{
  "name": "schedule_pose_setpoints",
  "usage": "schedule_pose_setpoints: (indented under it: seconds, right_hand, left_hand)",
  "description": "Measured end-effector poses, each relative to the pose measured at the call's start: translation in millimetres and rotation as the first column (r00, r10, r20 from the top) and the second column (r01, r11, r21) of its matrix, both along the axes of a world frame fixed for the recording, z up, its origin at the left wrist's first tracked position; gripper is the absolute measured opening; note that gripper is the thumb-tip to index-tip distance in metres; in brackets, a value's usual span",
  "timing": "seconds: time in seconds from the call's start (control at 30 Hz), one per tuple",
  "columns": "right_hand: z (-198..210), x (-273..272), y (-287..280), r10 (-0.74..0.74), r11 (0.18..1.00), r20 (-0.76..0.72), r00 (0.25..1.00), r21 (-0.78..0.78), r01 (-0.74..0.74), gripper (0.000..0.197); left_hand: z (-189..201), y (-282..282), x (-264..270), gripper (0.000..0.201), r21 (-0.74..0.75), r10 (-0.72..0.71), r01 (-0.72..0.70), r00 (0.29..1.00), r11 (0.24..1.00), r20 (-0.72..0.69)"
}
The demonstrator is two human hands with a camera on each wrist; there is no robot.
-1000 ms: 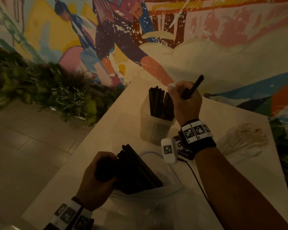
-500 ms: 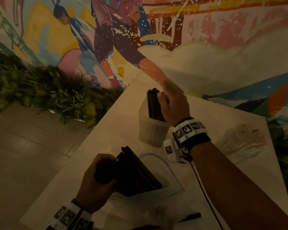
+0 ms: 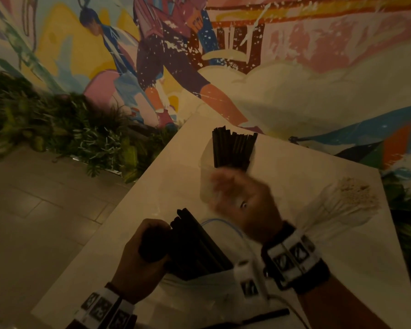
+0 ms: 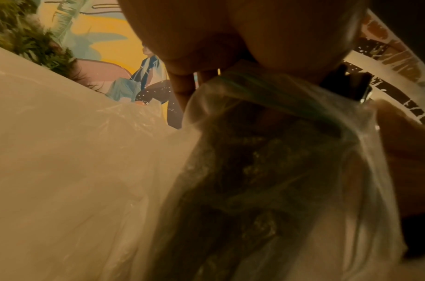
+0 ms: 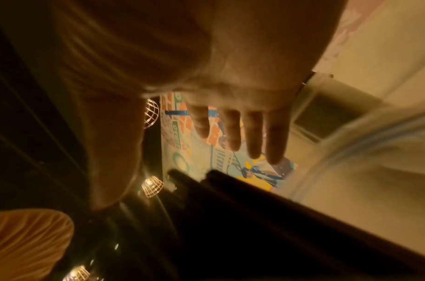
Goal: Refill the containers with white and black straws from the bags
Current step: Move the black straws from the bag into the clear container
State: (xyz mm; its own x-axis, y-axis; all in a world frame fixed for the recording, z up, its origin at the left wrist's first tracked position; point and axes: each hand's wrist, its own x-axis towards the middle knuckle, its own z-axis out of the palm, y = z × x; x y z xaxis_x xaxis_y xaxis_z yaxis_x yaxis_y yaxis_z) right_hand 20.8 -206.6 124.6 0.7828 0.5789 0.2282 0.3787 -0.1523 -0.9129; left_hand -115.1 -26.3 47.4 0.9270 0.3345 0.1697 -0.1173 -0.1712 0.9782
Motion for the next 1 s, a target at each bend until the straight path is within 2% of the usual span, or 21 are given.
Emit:
schedule_pose_setpoints:
  seconds: [0.07,0.1,0.17,0.2,0.27,0.33,0.43,0.53,0.6,0.67,0.73,0.83,0.93,1.0]
  right_hand:
    - [-13.8,-19.9,-8.5,0.212,0.952,-0.112,0.971,-0.202,-0.231,0.092]
    - [-21.5,-26.1,-10.9,0.264,0.908,-0.161,0.951,-0.291,-0.302,0.110]
    - [-35.3,-35.6,-12.0,0.278,0.850,-0.214,0.936,-0.399,-0.344,0.130]
    - [-41.1,-38.7,-11.7,0.277,0.851,-0.228,0.933,-0.393,-0.349,0.133]
    - [-50.5,-43.8,-9.6,0.259,0.875,-0.221,0.940,-0.359,-0.326,0.129]
    - [-56.3,-46.8,-8.9,0.205,0.908,-0.175,0.963,-0.333,-0.254,0.119]
    - [-61.9,-49.3,-9.5,0.148,0.950,-0.168,0.975,-0.250,-0.187,0.099]
    - [-67.6,-53.0,-8.6,0.139,0.964,-0.168,0.976,-0.202,-0.172,0.086]
    - [-69.6,-54.0,-7.3,0.131,0.973,-0.190,0.973,-0.162,-0.163,0.084]
    - [-70.1,-54.2,-6.7,0.125,0.978,-0.190,0.974,-0.144,-0.154,0.081]
    - [-71.6,-54.5,-6.6,0.125,0.975,-0.172,0.977,-0.163,-0.153,0.078]
    - [-70.5,-55.9,-9.4,0.102,0.974,-0.116,0.988,-0.191,-0.123,0.073]
    - [-72.0,-55.4,-14.9,0.028,0.995,-0.048,0.998,-0.097,-0.032,0.060]
    - [-74.8,-55.7,-18.1,-0.024,1.000,-0.026,0.999,-0.014,0.024,0.048]
  left_hand:
    - [2.0,-2.2,1.2,0.039,0.052,-0.023,0.023,1.000,0.998,0.001]
    - [1.2,-2.5,1.6,0.042,0.083,-0.035,0.035,0.999,0.996,-0.005]
    - [-0.5,-3.7,2.4,0.054,0.142,-0.054,0.057,0.998,0.988,-0.031]
    - [0.2,-5.1,2.9,0.061,0.171,-0.071,0.078,0.996,0.982,-0.046]
    - [6.2,-8.8,4.0,0.068,0.182,-0.114,0.125,0.991,0.975,-0.069]
    - [13.5,-10.3,4.4,0.073,0.106,-0.162,0.169,0.984,0.980,-0.072]
    - [17.4,-4.6,3.9,0.102,0.052,-0.232,0.239,0.967,0.970,-0.105]
    - [17.7,7.0,1.7,0.101,-0.011,-0.321,0.323,0.937,0.946,-0.140]
    - [19.8,11.9,1.6,0.101,0.006,-0.367,0.373,0.916,0.928,-0.165]
    - [21.5,10.8,2.6,0.103,-0.045,-0.373,0.371,0.915,0.928,-0.151]
    - [19.4,5.7,4.4,0.096,-0.056,-0.307,0.302,0.945,0.952,-0.113]
    - [13.1,-0.7,4.2,0.077,0.013,-0.165,0.166,0.984,0.986,-0.060]
    - [8.6,-2.6,1.4,0.055,0.029,-0.096,0.096,0.995,0.995,-0.019]
    - [8.6,-5.3,-0.2,0.047,0.018,-0.081,0.081,0.997,0.997,0.004]
